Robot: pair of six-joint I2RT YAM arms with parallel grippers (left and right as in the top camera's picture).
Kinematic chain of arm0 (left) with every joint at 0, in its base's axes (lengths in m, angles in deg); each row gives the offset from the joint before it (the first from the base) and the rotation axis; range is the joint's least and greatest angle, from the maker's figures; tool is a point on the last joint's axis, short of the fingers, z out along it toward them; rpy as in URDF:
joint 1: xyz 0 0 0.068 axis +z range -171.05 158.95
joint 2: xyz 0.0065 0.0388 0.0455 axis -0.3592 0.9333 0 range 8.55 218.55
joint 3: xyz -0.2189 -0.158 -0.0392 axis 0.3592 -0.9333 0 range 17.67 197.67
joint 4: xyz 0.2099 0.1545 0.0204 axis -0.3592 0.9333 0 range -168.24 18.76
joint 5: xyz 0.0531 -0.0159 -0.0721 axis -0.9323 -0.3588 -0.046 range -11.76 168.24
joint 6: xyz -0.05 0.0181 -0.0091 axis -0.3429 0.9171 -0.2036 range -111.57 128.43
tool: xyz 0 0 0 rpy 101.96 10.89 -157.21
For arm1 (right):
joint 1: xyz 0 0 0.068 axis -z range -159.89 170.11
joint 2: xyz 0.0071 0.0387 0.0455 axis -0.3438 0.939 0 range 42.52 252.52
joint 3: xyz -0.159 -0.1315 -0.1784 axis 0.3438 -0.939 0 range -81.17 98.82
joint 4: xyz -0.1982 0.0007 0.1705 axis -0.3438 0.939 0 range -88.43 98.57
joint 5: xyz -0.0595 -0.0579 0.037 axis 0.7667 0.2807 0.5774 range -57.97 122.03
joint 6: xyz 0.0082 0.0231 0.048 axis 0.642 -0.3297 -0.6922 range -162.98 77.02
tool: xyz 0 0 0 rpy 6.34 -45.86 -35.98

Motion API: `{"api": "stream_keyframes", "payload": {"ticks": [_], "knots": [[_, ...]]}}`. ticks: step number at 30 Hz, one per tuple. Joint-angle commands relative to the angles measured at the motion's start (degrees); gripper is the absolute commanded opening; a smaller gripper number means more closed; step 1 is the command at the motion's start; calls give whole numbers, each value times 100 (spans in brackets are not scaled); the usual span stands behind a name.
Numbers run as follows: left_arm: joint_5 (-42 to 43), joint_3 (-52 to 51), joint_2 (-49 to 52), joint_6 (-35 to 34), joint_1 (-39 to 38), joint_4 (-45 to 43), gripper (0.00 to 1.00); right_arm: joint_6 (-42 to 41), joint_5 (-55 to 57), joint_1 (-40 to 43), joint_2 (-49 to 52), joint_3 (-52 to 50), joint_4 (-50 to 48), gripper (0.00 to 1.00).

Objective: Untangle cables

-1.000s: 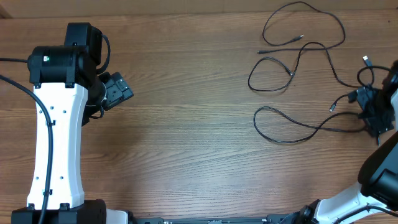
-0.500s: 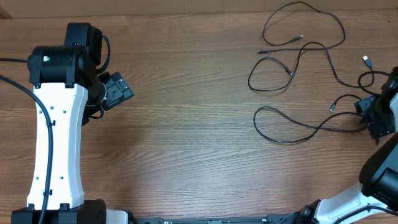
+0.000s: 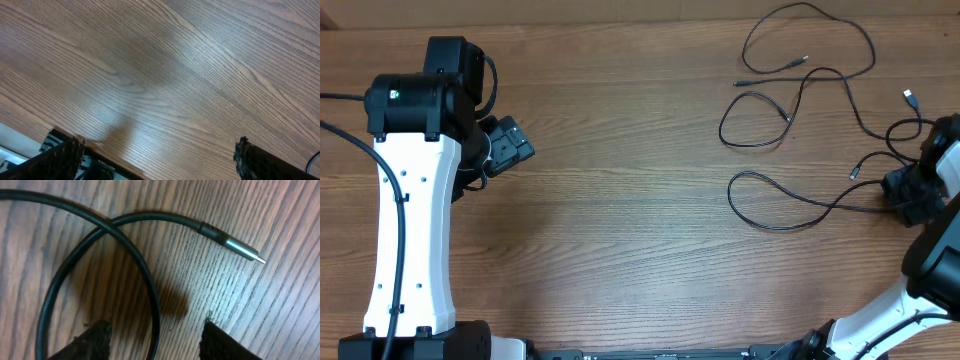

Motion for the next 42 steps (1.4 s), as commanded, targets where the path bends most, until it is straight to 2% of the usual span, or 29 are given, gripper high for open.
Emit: {"api": "stream_keyframes", "payload": {"ticks": [1,7,14,18,23,33,36,38,40,42], "knots": [[9,-24,11,28,-2,-7,100,-22,103,28,116,-63,-42,45],[7,-24,11,28,-2,-7,100,-22,79,28,136,-94,-85,33],[9,-24,11,28,-2,-7,100,11,-79,28,136,-94,-184,27],[9,-24,11,28,-2,-7,99,24,-90,28,136,-94,-203,26],[7,-24,11,28,-2,-7,99,74,-229,28,136,-94,-271,20],[9,-24,11,28,-2,-7,99,199,-369,28,136,-94,-376,20],[7,-24,11,28,-2,-7,100,197,-369,28,136,-94,-361,21],[9,-24,11,28,-2,-7,100,195,-369,28,136,-94,-332,26],[9,-24,11,28,-2,-7,100,195,-376,28,136,-92,-306,38],[9,-24,11,28,-2,-7,99,195,-376,28,133,-66,-210,54]]}}
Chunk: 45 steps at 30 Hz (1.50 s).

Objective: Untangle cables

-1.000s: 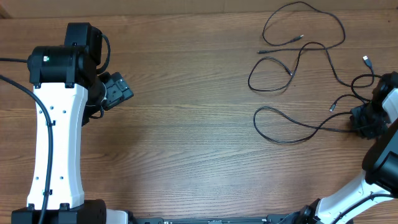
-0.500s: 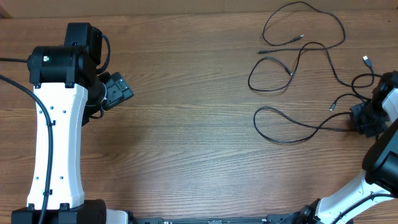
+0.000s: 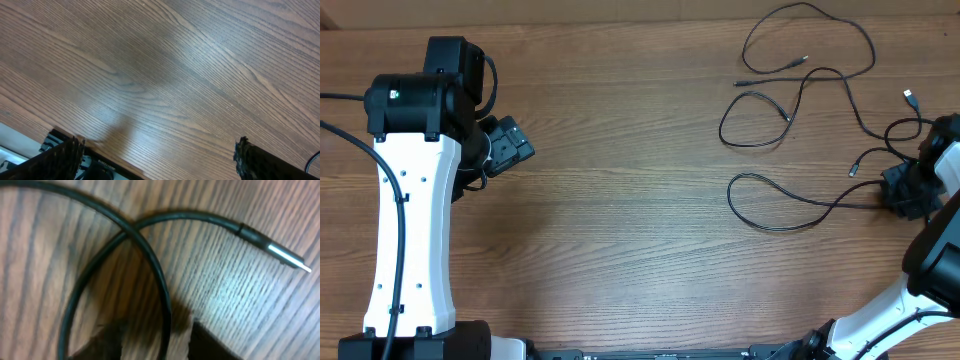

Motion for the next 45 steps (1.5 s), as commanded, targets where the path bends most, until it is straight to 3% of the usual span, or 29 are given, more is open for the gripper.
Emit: {"api": "stream_keyframes", "payload": {"ticks": [1,3,5,13,21,45], "knots": [[7,-24,11,28,-2,-7,99,4,-17,28,61,4,133,66],[9,-24,11,28,-2,-7,99,4,-66,28,46,111,289,88],[9,-24,11,28,-2,-7,100,2,-146,28,-13,236,463,93],[7,-24,11,28,-2,-7,100,-192,-247,28,-979,472,933,96],[9,-24,11,28,-2,-7,100,81,-1397,-162,-2398,470,1244,97],[9,-24,11,28,-2,-7,99,634,-1469,-2983,-5204,17,2096,96]]}}
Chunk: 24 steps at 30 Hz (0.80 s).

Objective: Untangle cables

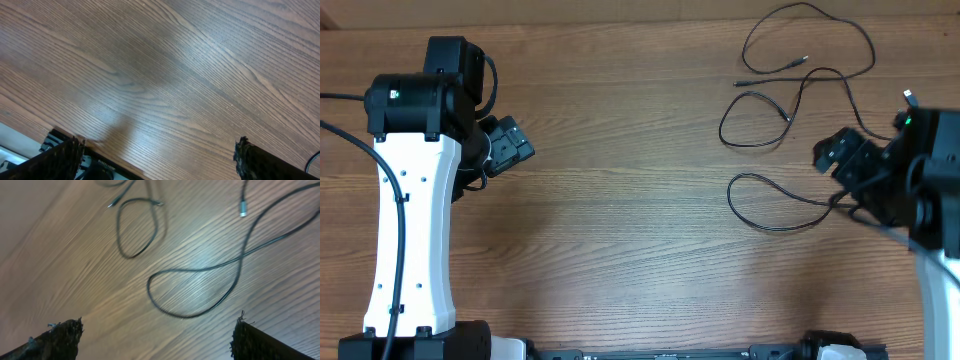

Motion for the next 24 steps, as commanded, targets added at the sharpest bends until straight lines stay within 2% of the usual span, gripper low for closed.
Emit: {"api": "stream_keyframes", "payload": {"ticks": [1,13,17,18,24], "knots": [[9,-24,11,28,-2,-7,100,63,7,-376,-435,-269,-26,96],[9,-24,11,28,-2,-7,100,63,103,-1646,-1495,-1370,-861,95],[9,-24,11,28,-2,-7,100,61,111,-1744,-1545,-1499,-951,97],[9,-24,11,28,-2,-7,99,63,111,-1744,-1519,-1499,-938,100],[9,-24,11,28,-2,-7,99,63,111,-1744,-1285,-1499,-787,100]]}}
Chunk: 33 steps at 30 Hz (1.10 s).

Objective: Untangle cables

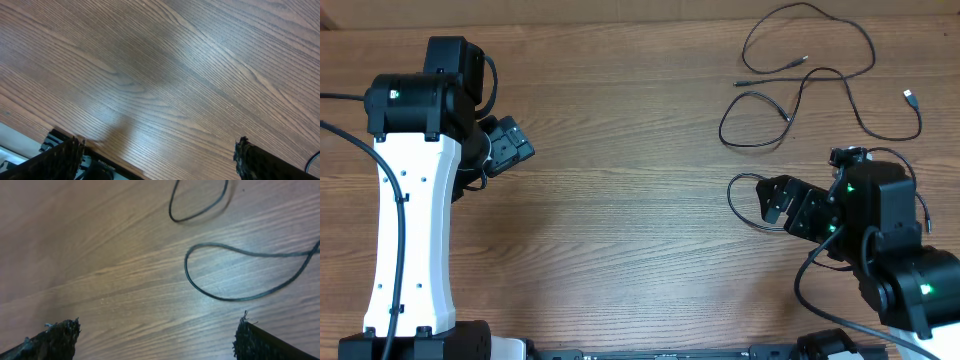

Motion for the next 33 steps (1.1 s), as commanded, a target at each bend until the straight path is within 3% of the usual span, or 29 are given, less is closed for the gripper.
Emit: {"api": "stream_keyframes", "payload": {"ticks": [1,15,33], "knots": [[9,-24,11,28,-2,-7,100,28,85,-26,144,-52,37,100],[7,-24,11,28,-2,-7,100,26,-227,-26,592,-52,105,100],[9,-24,11,28,-2,-7,100,175,-199,-385,-1633,-63,896,100]]}}
